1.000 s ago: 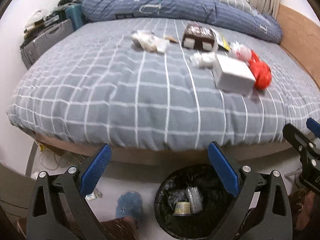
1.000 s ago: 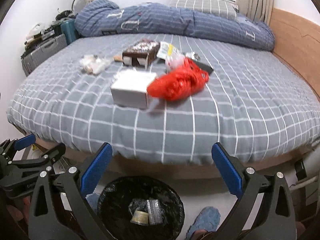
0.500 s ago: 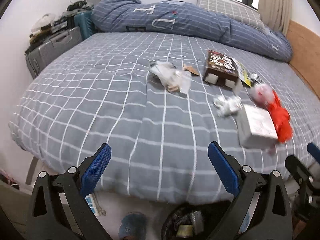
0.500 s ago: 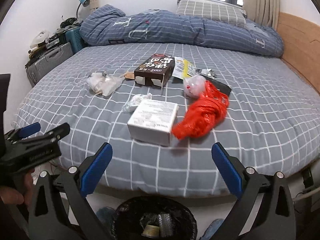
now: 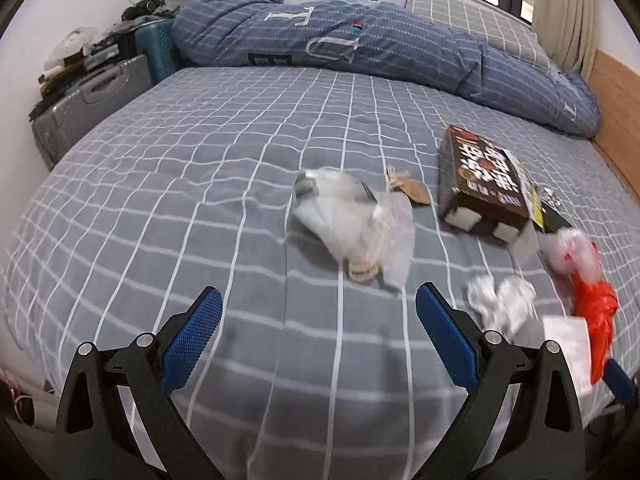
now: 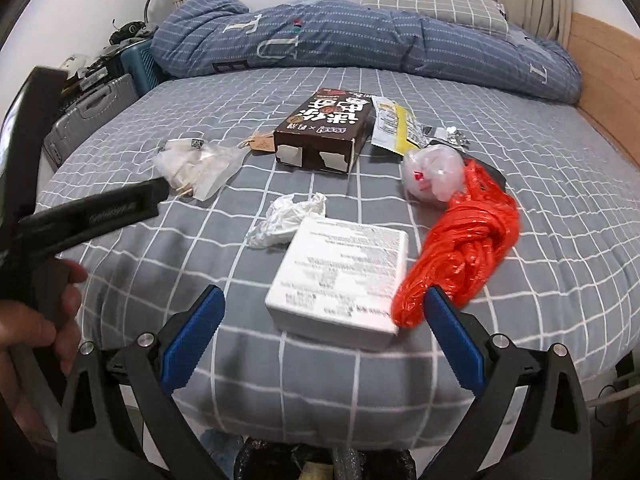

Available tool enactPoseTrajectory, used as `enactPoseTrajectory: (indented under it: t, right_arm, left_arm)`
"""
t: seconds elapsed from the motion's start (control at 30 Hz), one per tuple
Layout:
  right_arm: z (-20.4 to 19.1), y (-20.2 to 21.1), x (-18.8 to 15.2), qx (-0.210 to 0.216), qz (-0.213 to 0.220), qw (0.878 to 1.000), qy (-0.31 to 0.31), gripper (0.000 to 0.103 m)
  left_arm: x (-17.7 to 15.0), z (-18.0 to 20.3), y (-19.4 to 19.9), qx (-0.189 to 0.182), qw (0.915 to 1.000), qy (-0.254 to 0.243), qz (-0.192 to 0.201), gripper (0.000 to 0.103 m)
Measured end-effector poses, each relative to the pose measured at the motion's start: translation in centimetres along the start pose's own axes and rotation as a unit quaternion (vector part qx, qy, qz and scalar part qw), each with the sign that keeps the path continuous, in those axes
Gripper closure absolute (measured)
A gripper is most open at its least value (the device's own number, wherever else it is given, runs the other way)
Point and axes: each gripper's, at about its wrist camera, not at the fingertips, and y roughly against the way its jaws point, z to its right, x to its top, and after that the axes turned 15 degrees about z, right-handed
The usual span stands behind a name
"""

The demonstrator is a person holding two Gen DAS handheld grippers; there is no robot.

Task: Collect trash
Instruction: 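Raise both tools back over the bed toward the remaining trash, then grasp the white plastic bag with the left tool while the right tool grasps the white box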

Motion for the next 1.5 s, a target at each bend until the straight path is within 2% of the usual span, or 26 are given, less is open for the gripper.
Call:
enactPoseTrajectory:
  t: [0.17, 0.23, 0.33, 0.43, 0.6, 0.77, 0.9, 1.03, 1.17, 1.27, 1.4, 1.5]
  right_arm:
    - [-0.2, -0.4, 0.6, 0.011, 0.009, 1.0, -0.008, 0.008]
    - [-0.2, 0.4, 1.2, 0.027, 0.032, 0.999, -0.015, 0.013]
    - [-0.6, 1.9, 2.7, 0.048, 0.068, 0.996, -0.013, 0.013]
    - [-0.9, 1.0, 2.8, 0.065, 0.049, 0.997, -0.018, 0.013]
    - [-0.1, -1.8, 1.5, 0.032, 0.004, 0.999, -0.025, 0.013]
    - [0.6, -2.6, 1.0, 0.011, -0.006, 1.0, -0.017, 0.013]
    - [1.6, -3.5, 0.7, -0.012, -0.023, 0.999, -0.018, 0.013]
    - [2.8, -4.1, 0.6, -0.006, -0.042, 0.998, -0.042, 0.014]
    - [1.6, -4.0, 0.3, -0.004, -0.043, 0.999, -0.02, 0.018]
    - [1.3, -4.3, 0.1, -0.008, -0.051, 0.999, -0.015, 0.025]
    - [1.6, -4.1, 0.2, -0.002, -0.047, 0.999, -0.022, 0.026]
    - [1.5, -3.8, 0.4, 0.004, -0.04, 0.999, -0.021, 0.027]
  left_arm:
    - [1.4, 0.2, -2.5, -0.001, 1.0, 0.001, 0.001, 0.008]
    - [1.9, 0.4, -3.2, -0.001, 1.0, 0.002, 0.002, 0.008]
    - [2.5, 0.6, -3.9, -0.001, 1.0, 0.005, 0.004, 0.008]
    - [2.9, 0.8, -4.5, 0.001, 1.0, 0.007, 0.005, 0.008]
    - [3.4, 1.5, -5.6, 0.003, 1.0, 0.0, 0.004, 0.009]
    - [3.4, 1.8, -6.8, -0.002, 1.0, -0.003, -0.007, 0.016]
    - [3.0, 1.8, -7.8, -0.002, 0.9997, -0.004, -0.025, 0.029]
    - [2.8, 1.4, -8.3, -0.007, 0.9994, 0.005, -0.034, 0.039]
    - [2.8, 1.2, -8.4, -0.012, 0.9993, 0.008, -0.034, 0.048]
    - [2.7, 1.4, -8.4, -0.015, 0.9993, 0.006, -0.035, 0.055]
    - [2.6, 1.3, -8.4, -0.014, 0.9992, 0.008, -0.037, 0.066]
    - [2.7, 1.1, -8.2, -0.016, 0.9992, 0.01, -0.036, 0.07]
